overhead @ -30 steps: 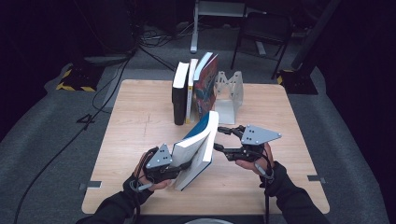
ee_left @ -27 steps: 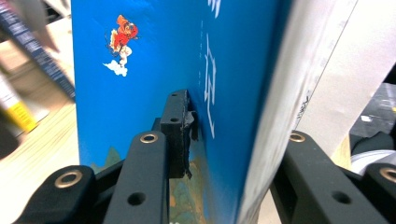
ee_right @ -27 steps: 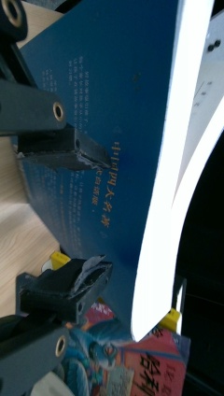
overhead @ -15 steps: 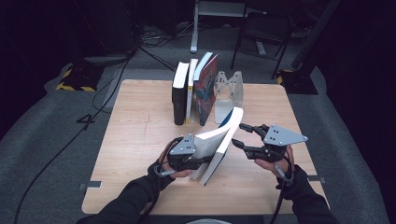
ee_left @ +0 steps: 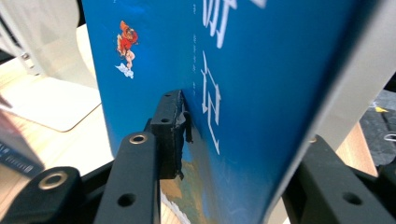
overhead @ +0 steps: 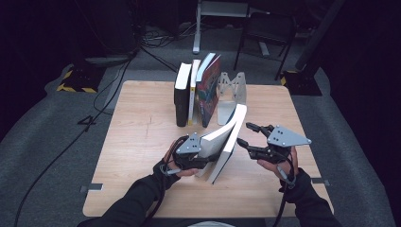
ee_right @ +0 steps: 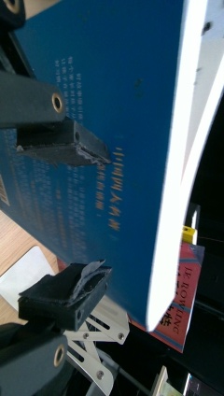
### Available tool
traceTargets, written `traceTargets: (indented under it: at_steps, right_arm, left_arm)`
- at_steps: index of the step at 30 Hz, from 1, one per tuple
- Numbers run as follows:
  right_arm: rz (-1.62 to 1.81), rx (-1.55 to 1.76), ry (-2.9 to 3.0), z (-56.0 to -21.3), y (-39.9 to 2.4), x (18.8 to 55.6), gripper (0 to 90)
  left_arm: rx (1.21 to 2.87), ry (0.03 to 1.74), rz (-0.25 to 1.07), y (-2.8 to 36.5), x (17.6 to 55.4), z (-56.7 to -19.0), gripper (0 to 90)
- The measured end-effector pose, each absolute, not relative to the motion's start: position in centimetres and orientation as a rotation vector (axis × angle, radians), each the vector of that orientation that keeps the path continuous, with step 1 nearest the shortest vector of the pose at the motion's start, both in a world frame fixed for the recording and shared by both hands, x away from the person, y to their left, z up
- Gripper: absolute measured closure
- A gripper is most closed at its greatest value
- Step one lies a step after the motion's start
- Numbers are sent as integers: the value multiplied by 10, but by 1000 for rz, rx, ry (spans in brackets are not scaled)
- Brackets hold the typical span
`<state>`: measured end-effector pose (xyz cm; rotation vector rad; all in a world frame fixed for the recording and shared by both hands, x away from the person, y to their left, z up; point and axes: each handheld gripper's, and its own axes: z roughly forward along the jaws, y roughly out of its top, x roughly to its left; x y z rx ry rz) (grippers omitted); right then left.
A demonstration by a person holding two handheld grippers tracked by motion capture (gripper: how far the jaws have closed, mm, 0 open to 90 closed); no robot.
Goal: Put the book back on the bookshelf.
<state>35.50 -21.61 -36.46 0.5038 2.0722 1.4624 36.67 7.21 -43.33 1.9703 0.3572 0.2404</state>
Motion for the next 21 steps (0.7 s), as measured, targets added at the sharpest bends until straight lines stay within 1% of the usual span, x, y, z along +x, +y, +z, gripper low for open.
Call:
traceTargets:
  at_steps: [4,11,15,16,17,21]
  right_arm:
    - [1440,487,2101,-373,-210,353,372]
    - [1390,456,2176,-390,-199,353,364]
    - [1361,441,2223,-401,-193,355,358]
    - [1355,442,2227,-403,-191,355,358]
    - [1364,444,2228,-404,-191,356,358]
    - [1369,451,2247,-409,-187,358,351]
  left_arm:
    - [1995,381,297,80,356,-431,588]
    - [2044,363,318,87,339,-434,534]
    - [2095,361,316,84,327,-442,468]
    - [2107,365,313,83,324,-444,446]
    - [2111,378,308,81,322,-446,406]
    - [2122,410,309,72,315,-452,321]
